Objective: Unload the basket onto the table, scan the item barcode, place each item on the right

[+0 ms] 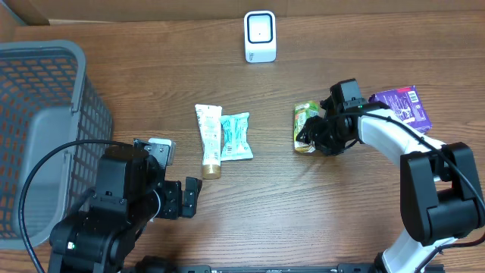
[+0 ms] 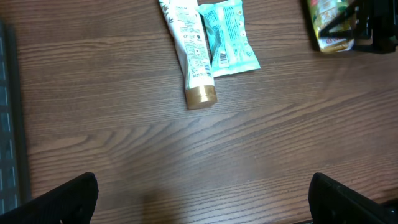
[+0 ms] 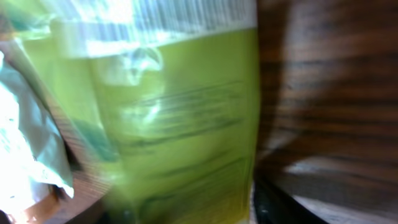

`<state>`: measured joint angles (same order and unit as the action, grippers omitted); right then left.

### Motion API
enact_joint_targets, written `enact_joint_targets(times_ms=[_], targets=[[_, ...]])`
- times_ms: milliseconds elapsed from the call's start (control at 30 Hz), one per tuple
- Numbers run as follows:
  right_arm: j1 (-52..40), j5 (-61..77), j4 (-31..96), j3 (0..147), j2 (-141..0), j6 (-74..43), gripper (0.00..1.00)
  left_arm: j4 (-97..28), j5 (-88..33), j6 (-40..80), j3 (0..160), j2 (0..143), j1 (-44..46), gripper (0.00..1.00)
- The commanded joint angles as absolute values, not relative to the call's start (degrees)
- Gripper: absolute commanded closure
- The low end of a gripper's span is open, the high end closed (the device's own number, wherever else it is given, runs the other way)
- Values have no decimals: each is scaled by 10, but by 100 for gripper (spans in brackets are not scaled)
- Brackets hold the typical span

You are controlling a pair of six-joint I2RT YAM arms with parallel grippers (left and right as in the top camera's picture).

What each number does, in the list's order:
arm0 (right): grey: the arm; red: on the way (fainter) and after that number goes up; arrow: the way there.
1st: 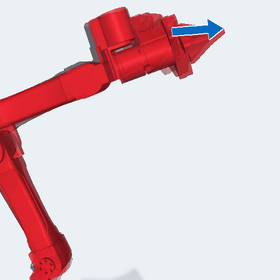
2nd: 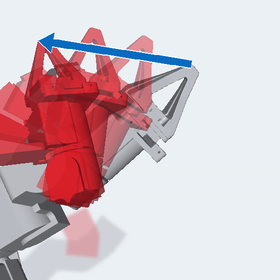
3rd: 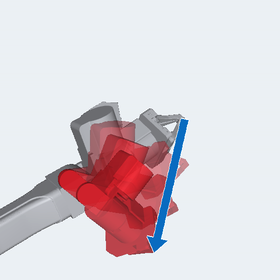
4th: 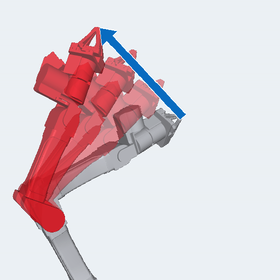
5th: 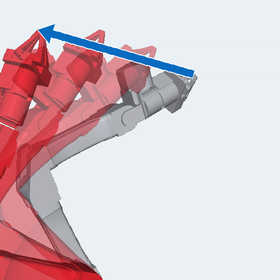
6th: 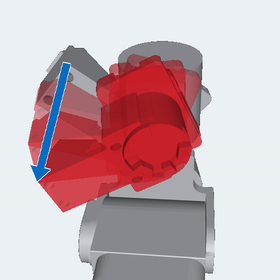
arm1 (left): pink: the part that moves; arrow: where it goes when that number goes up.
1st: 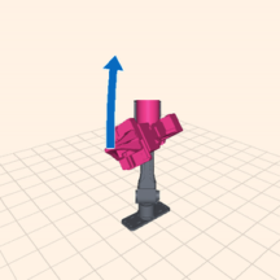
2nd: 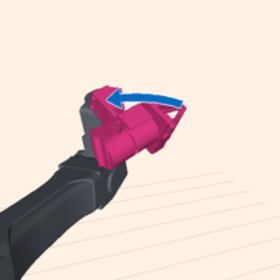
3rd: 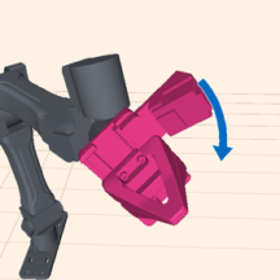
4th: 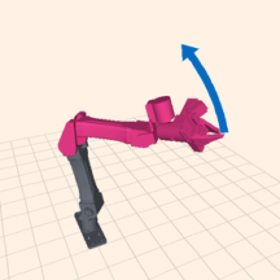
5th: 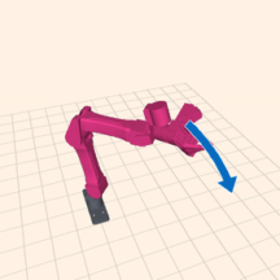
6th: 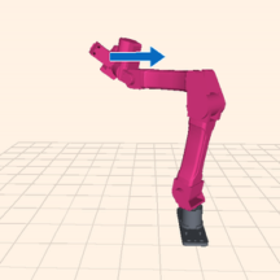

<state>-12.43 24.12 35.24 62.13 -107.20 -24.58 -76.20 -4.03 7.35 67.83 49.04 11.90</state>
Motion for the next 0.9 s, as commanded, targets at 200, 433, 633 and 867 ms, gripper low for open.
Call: enact_joint_targets(times_ms=[200, 433, 633, 867], targets=[[-115, 241, 351, 610, -1068, -248, 96, -761, -34, 79, 679, 491, 116, 1], [-123, 154, 415, 672, -1064, -233, 96, -761, -34, 79, 679, 491, 116, 0], [-202, -88, 476, 706, -1063, -228, 96, -761, -34, 79, 679, 491, 116, 0], [-321, -255, 483, 706, -1064, -229, 37, -761, -34, 79, 679, 491, 116, 0]])
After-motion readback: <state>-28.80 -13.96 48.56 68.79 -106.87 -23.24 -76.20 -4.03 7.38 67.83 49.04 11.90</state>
